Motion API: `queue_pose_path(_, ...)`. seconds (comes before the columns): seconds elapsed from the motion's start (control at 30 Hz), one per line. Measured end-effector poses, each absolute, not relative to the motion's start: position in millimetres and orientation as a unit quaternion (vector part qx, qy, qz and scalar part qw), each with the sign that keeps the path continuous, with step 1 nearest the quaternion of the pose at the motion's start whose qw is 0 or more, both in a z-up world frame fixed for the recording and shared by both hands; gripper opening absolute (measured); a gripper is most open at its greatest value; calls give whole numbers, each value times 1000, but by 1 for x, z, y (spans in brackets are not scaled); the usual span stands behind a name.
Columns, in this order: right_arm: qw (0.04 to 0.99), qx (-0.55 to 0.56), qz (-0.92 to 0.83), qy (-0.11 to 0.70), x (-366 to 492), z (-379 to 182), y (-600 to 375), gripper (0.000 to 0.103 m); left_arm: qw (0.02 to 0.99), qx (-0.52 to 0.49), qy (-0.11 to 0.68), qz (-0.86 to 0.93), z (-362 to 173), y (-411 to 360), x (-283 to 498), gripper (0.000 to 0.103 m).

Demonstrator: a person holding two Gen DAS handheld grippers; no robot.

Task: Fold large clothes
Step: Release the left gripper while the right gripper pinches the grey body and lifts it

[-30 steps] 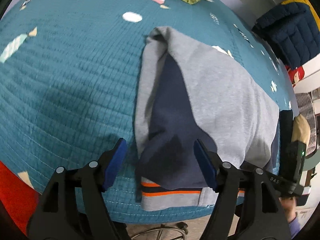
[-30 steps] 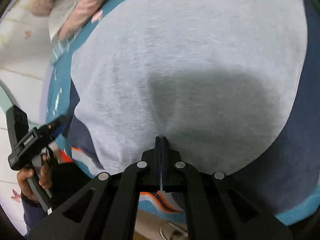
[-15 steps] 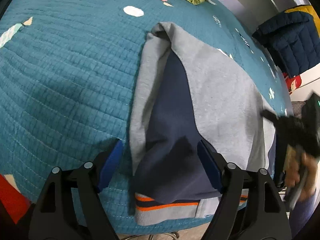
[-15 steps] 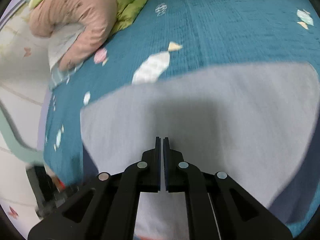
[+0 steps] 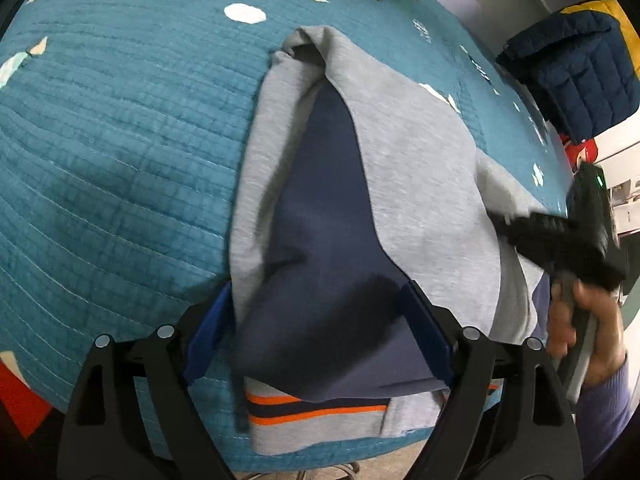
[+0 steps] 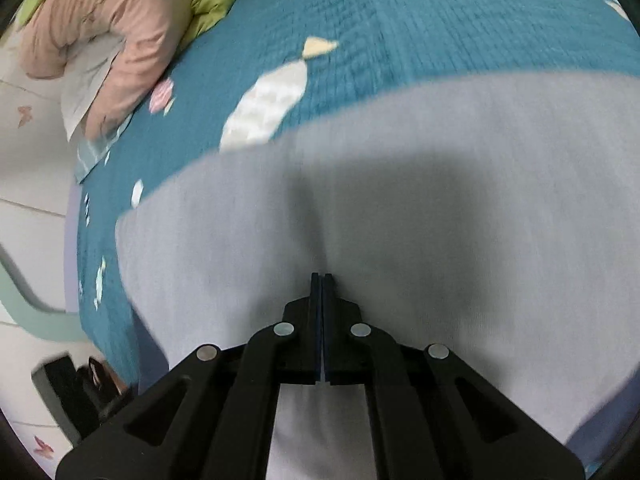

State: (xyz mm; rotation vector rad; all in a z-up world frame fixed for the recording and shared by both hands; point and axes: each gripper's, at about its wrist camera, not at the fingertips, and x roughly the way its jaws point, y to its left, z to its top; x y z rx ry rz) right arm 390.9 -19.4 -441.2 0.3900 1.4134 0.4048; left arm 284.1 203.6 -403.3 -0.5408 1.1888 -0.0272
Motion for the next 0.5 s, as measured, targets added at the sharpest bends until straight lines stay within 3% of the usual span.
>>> queue_pose_path(0.5, 736, 186, 173, 627, 281, -440, -30, 0, 783, -287, 552, -24, -408, 203, 280, 84)
